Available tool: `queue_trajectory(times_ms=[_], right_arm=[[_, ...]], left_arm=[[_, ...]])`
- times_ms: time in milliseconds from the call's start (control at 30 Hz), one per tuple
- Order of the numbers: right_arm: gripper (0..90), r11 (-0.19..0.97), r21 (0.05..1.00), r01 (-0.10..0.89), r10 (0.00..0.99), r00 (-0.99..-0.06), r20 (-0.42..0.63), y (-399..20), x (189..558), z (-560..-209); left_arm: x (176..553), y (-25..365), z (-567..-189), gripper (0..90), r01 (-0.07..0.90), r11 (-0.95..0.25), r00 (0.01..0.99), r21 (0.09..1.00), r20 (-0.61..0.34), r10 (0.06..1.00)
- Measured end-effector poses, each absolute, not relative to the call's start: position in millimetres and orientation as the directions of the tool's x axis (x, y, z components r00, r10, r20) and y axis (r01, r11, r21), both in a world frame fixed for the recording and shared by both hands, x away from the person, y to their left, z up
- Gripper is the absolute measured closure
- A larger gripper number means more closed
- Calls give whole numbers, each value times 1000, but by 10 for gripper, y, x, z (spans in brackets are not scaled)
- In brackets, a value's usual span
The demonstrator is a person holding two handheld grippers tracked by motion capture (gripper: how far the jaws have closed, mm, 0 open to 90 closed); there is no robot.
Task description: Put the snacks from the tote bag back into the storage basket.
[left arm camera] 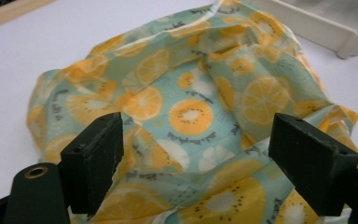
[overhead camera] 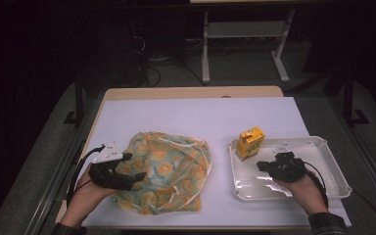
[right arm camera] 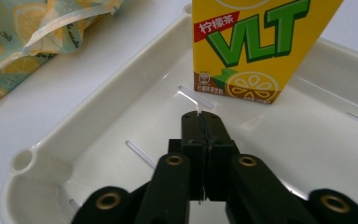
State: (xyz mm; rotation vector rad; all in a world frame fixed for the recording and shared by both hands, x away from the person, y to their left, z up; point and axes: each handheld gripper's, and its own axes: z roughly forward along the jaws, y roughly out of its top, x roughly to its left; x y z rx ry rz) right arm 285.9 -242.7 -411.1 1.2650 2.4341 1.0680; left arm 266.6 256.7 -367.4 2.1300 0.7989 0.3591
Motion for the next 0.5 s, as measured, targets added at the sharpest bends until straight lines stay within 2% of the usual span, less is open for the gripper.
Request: queue_trajectory(times_ms=[500], right_arm=[[900, 413, 650, 638, 771, -625, 124, -2309, 3130, -4191]], left_arm=[[2676, 2603, -3711, 177, 420, -467, 761, 778, -21, 649]])
